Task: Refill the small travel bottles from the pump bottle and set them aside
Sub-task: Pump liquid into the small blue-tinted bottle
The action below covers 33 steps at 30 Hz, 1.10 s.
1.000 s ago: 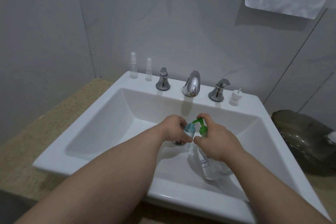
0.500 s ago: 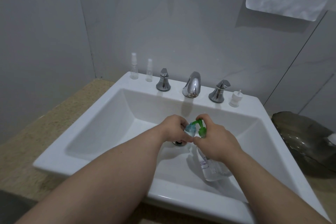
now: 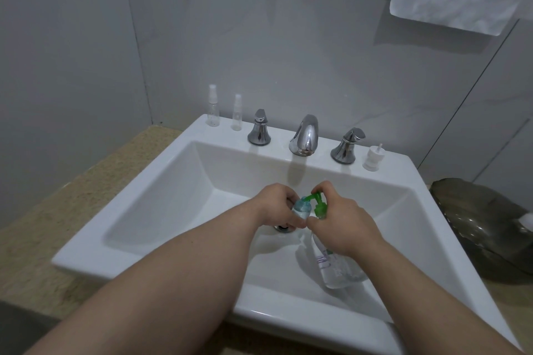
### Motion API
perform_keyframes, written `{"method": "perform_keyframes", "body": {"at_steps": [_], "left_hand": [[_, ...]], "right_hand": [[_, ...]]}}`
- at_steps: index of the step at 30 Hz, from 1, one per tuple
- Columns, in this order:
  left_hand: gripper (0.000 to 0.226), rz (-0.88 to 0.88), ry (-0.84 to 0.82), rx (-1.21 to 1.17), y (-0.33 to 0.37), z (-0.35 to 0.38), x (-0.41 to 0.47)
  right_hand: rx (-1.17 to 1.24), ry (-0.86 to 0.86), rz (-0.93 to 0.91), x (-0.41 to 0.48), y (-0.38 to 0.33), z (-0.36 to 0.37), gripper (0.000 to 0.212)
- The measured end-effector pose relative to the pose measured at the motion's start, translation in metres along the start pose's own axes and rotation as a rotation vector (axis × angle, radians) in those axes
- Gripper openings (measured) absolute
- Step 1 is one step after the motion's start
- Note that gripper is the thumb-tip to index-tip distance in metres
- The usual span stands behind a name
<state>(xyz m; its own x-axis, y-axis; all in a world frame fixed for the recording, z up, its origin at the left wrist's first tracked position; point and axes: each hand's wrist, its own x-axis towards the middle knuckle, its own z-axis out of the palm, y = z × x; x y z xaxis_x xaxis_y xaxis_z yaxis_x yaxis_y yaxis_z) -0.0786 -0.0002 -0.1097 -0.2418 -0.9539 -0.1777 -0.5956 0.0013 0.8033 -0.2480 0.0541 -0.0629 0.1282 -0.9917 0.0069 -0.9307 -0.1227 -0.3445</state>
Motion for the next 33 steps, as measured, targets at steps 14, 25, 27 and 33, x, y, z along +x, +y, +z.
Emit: {"method": "perform_keyframes", "body": {"at_steps": [14, 25, 27, 33], "left_hand": [[0.039, -0.046, -0.096, -0.087, 0.0006, -0.0003, -0.0021], [0.041, -0.043, -0.013, -0.012, -0.0015, 0.0000, -0.0009], [0.041, -0.043, -0.009, -0.014, -0.0019, -0.0002, -0.0002], [0.043, -0.043, -0.008, -0.023, -0.0030, 0.0001, 0.0007]], "right_hand": [[-0.009, 0.013, 0.026, 0.0017, -0.0003, 0.0015, 0.031], [-0.039, -0.049, -0.018, 0.0008, -0.0010, 0.0033, 0.064], [-0.041, -0.049, -0.023, 0.0011, -0.0013, 0.0033, 0.061], [-0.032, -0.033, -0.020, 0.0002, -0.0024, 0.0032, 0.050]]}}
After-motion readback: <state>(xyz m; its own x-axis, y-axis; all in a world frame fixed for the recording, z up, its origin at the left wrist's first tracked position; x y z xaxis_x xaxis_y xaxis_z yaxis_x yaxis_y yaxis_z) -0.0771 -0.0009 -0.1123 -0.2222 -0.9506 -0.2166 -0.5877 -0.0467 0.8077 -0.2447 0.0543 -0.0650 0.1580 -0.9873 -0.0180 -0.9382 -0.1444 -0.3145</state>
